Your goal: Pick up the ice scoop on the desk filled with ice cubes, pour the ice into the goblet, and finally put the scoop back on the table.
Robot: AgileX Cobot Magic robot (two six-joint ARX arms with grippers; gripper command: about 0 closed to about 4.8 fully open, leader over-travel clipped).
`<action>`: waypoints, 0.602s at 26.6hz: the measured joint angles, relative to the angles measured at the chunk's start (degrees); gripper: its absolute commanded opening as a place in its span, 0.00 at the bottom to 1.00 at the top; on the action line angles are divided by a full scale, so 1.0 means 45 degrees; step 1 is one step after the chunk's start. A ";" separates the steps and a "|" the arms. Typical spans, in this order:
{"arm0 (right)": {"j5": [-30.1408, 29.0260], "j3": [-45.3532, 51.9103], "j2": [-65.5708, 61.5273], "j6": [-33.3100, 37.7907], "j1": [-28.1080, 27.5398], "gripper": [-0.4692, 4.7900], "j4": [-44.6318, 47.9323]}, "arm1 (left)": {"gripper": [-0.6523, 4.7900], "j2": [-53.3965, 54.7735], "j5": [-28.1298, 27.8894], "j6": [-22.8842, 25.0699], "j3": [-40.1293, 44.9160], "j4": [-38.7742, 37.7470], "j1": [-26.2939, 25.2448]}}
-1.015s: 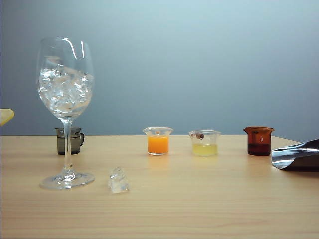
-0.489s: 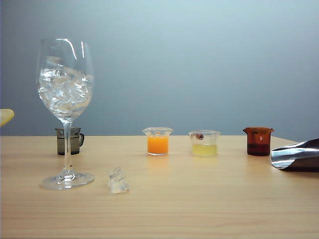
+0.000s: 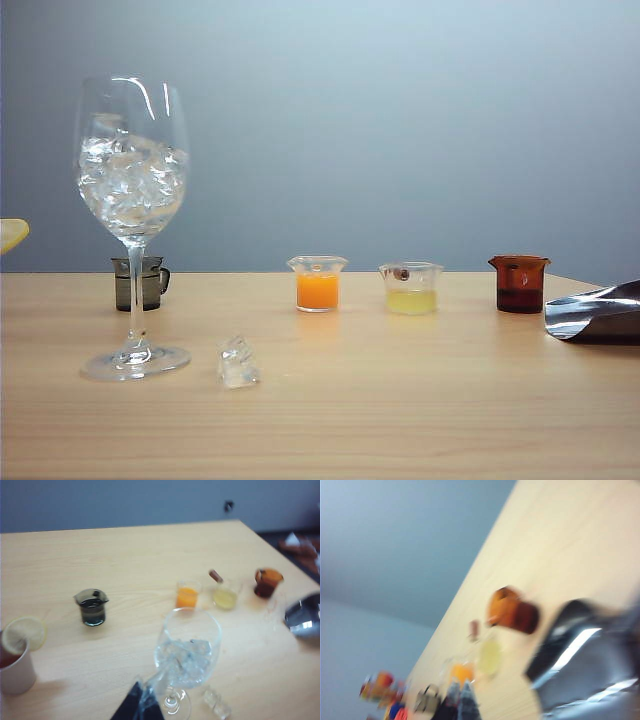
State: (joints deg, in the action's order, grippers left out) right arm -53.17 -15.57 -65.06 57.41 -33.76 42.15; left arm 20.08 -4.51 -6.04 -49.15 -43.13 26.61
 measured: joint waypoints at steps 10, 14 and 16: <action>0.3007 -0.0078 0.6212 -0.1554 0.3473 0.07 -0.4906 | 0.11 -0.0612 -0.0622 -0.0588 0.0869 -0.0058 0.0000; 0.4862 -0.0063 0.9214 -0.3793 0.5634 0.07 -0.8796 | 0.11 -0.1171 -0.0918 -0.0588 0.1894 0.0427 0.0005; 0.6115 -0.0063 1.0443 -0.4862 0.6581 0.07 -1.0171 | 0.11 -0.1545 -0.0952 -0.0583 0.2351 0.1209 0.0005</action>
State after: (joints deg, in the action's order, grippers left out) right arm -25.65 -15.86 -18.06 35.53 -4.14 -3.62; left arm 13.13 -8.80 -8.67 -38.57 -37.69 26.63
